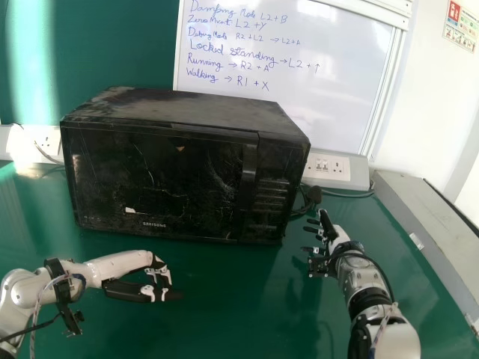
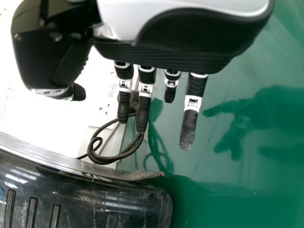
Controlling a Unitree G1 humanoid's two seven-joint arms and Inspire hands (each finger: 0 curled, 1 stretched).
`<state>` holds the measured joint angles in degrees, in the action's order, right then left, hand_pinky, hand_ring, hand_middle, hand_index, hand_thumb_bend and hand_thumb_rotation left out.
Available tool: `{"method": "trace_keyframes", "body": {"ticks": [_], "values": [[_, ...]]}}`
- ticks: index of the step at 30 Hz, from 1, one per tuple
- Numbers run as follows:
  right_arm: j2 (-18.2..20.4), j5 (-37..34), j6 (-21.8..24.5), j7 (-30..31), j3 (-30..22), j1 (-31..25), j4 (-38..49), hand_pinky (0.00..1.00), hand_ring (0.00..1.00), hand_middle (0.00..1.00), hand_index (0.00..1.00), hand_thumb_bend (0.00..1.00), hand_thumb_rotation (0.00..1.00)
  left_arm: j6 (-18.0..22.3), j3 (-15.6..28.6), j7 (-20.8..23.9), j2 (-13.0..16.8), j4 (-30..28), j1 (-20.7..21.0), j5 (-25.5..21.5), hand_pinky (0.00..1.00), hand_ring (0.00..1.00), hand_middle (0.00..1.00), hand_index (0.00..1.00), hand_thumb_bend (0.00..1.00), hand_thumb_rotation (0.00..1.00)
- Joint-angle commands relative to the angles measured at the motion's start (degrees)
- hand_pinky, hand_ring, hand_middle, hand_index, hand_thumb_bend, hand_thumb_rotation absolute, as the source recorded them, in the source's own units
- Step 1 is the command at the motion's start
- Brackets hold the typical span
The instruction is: Open the door of oven
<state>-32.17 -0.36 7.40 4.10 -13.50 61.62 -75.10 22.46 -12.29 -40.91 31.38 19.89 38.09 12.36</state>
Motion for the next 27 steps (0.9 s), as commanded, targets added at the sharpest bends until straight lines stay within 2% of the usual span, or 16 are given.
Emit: {"method": "trace_keyframes", "body": {"ticks": [1,8,14,22,27], "values": [[-0.45,0.11,-0.39,-0.33,-0.14,0.22,-0.21,0.45,0.58,0.75,0.76,0.57,0.36,0.08,-0.32,-0.43,-0.1,-0.37,0.8,-0.33,0.41,0.49,0.57,0.5,0.5,0.05],[-0.52,0.07,-0.24,-0.18,-0.18,0.23,-0.3,0.42,0.56,0.75,0.79,0.57,0.37,-0.28,-0.32,-0.41,-0.15,-0.67,0.81,-0.27,0.4,0.49,0.56,0.5,0.5,0.05],[-0.49,-0.15,-0.12,-0.15,-0.38,0.31,-0.28,0.44,0.58,0.76,0.81,0.57,0.36,-0.06,-0.27,-0.44,-0.16,-0.46,0.85,-0.41,0.41,0.49,0.56,0.5,0.5,0.05],[-0.4,0.24,-0.07,-0.43,0.03,0.4,-0.18,0.43,0.58,0.74,0.79,0.56,0.38,0.17,0.34,-1.12,-0.48,0.05,0.92,-2.6,0.4,0.49,0.56,0.49,0.5,0.06],[-0.12,-0.41,0.05,-0.34,-0.69,0.5,-0.21,0.43,0.57,0.75,0.79,0.55,0.35,0.14,0.22,-1.89,-0.24,0.21,1.08,-3.32,0.4,0.49,0.57,0.5,0.5,0.06]]}}
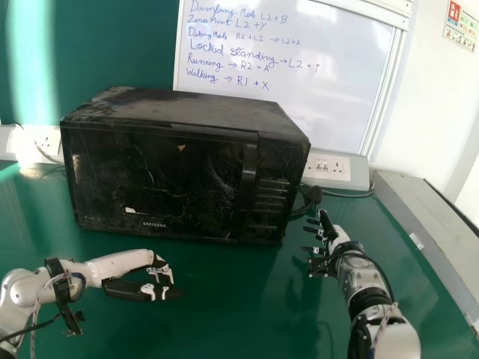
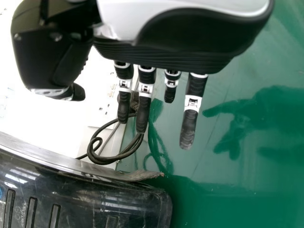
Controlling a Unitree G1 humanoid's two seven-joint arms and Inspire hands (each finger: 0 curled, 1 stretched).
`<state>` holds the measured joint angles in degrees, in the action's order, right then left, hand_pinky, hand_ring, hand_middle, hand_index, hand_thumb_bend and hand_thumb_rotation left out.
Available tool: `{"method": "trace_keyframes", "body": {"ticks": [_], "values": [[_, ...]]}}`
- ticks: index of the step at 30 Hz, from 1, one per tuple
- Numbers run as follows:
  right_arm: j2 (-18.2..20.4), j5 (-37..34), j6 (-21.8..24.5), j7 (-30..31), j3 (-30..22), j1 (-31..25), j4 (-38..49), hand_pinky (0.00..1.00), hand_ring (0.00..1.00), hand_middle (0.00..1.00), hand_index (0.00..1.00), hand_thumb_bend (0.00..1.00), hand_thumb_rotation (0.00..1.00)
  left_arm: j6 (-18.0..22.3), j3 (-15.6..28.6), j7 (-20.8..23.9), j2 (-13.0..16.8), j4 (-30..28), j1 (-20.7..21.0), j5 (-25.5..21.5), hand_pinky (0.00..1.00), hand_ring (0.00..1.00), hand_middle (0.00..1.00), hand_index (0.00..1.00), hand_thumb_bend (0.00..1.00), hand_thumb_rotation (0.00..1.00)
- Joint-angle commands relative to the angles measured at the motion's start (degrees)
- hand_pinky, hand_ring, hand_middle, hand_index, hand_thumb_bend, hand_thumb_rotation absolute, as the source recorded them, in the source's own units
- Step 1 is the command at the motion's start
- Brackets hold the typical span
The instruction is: Open the door of oven
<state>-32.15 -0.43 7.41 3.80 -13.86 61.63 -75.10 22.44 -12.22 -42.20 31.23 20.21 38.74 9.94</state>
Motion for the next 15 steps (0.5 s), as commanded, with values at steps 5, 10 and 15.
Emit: {"method": "trace_keyframes", "body": {"ticks": [5,10,15], "values": [[0.2,0.28,-0.45,-0.28,0.18,0.38,-0.1,0.46,0.59,0.75,0.79,0.54,0.34,0.41,0.77,-1.16,0.11,-0.59,-0.25,-2.45,0.42,0.5,0.58,0.5,0.5,0.05],[0.46,0.17,0.19,-0.58,0.29,0.61,-0.13,0.48,0.58,0.75,0.8,0.54,0.36,0.72,1.03,-1.58,0.37,-0.89,-0.78,-3.59,0.42,0.5,0.58,0.5,0.5,0.05],[0.46,0.02,0.27,-0.68,0.14,0.59,-0.15,0.5,0.58,0.74,0.79,0.54,0.37,0.2,1.39,-0.62,0.83,-3.48,-1.72,-2.83,0.4,0.48,0.57,0.5,0.5,0.05]]}}
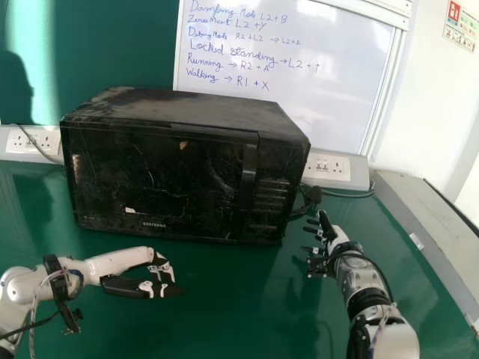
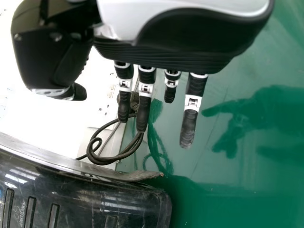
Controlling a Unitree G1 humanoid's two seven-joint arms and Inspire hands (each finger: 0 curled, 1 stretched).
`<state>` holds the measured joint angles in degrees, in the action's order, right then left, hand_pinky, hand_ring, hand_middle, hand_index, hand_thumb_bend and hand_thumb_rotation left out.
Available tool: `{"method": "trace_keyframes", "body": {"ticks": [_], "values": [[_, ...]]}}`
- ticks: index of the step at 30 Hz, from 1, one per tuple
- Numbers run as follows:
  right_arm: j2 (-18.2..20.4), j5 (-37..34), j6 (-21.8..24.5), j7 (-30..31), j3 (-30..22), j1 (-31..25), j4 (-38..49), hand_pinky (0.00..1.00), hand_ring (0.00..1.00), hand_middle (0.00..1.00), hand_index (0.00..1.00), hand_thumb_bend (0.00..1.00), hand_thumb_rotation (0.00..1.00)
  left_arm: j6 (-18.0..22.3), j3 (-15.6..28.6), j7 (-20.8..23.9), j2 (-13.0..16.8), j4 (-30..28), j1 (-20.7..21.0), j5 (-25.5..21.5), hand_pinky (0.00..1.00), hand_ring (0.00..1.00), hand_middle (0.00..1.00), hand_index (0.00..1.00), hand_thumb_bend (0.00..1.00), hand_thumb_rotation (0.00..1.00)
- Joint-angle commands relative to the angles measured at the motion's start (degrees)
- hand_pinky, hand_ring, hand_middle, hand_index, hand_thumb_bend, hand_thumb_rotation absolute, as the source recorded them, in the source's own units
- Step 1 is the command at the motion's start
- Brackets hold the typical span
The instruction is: Open the door of oven
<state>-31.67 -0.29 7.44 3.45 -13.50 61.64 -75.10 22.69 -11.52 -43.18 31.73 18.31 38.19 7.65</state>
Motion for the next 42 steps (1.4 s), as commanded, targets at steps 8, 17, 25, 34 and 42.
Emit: {"method": "trace_keyframes", "body": {"ticks": [8,17,25,34,42], "values": [[-0.15,0.13,0.0,-0.38,-0.24,0.4,-0.15,0.5,0.56,0.74,0.79,0.57,0.35,0.74,2.14,0.71,0.79,-6.15,-2.94,-1.14,0.39,0.47,0.55,0.5,0.5,0.04],[-0.14,-0.09,0.06,-0.46,-0.53,0.44,-0.21,0.49,0.57,0.75,0.79,0.56,0.34,-0.9,3.1,0.42,1.92,-10.29,-3.68,-2.31,0.37,0.45,0.53,0.5,0.5,0.05],[-0.08,-0.13,-0.02,-0.79,-0.59,0.4,-0.22,0.49,0.57,0.73,0.76,0.57,0.32,-4.95,4.18,-1.05,2.1,-12.95,-3.39,-6.27,0.4,0.48,0.55,0.5,0.51,0.06],[-0.07,-0.38,0.37,-0.77,-0.76,0.52,-0.28,0.49,0.55,0.74,0.79,0.56,0.34,-10.79,5.63,-6.66,0.46,-13.43,-3.34,-18.1,0.39,0.48,0.56,0.5,0.5,0.07],[-0.26,0.21,-0.04,-0.29,-0.09,0.4,-0.21,0.48,0.58,0.75,0.79,0.56,0.36,-15.97,6.95,-7.67,0.13,-17.6,-3.58,-21.35,0.38,0.49,0.56,0.5,0.51,0.07]]}}
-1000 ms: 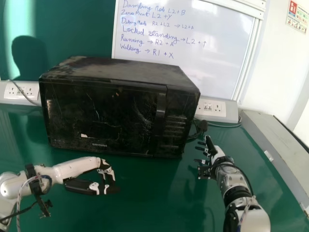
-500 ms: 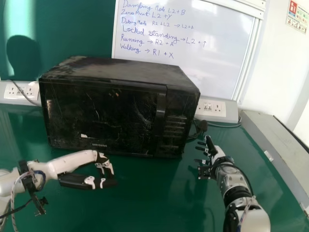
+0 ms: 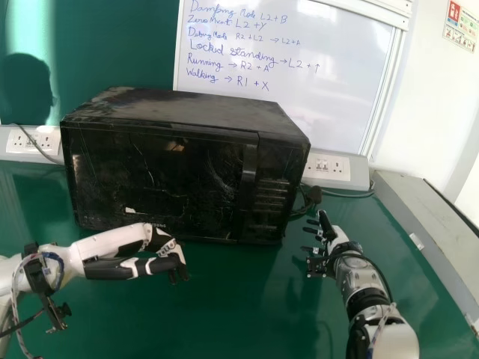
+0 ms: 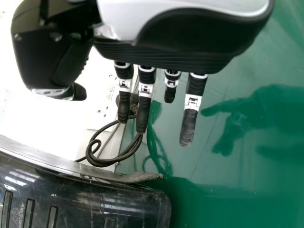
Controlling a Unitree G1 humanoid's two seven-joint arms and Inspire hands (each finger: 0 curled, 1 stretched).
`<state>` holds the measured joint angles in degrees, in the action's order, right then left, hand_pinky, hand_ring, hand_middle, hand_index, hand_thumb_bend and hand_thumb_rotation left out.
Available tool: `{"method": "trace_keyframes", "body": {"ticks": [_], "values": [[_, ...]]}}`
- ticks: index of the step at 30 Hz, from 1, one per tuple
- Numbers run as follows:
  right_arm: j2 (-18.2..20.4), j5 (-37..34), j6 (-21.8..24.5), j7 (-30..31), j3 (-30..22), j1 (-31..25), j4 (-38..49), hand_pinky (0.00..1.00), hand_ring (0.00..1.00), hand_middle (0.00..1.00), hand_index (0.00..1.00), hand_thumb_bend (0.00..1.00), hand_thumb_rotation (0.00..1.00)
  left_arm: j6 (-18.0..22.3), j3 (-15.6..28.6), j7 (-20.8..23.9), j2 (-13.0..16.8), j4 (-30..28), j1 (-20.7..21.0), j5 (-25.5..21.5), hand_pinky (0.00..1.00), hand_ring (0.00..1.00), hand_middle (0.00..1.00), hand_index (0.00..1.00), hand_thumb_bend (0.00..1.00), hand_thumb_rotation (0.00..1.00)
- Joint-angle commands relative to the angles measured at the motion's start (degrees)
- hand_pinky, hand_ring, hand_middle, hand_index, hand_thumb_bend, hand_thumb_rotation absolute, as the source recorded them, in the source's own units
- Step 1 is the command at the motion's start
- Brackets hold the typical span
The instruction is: Open the door of oven
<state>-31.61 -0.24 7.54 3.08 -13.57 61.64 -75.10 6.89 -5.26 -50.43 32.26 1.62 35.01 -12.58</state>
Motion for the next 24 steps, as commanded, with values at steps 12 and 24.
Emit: {"method": "trace_keyframes", "body": {"ticks": [12,24], "values": [[-0.18,-0.11,0.3,-0.27,-0.61,0.57,-0.26,0.44,0.56,0.72,0.77,0.54,0.32,-7.93,5.4,-1.17,-6.32,0.33,-0.29,-12.75,0.38,0.47,0.57,0.5,0.5,0.07],[-0.19,-0.44,0.15,-0.6,-0.98,0.54,-0.34,0.45,0.56,0.73,0.78,0.57,0.33,-17.43,8.57,-1.15,-8.57,-0.34,0.33,-20.01,0.35,0.45,0.55,0.49,0.51,0.08]]}}
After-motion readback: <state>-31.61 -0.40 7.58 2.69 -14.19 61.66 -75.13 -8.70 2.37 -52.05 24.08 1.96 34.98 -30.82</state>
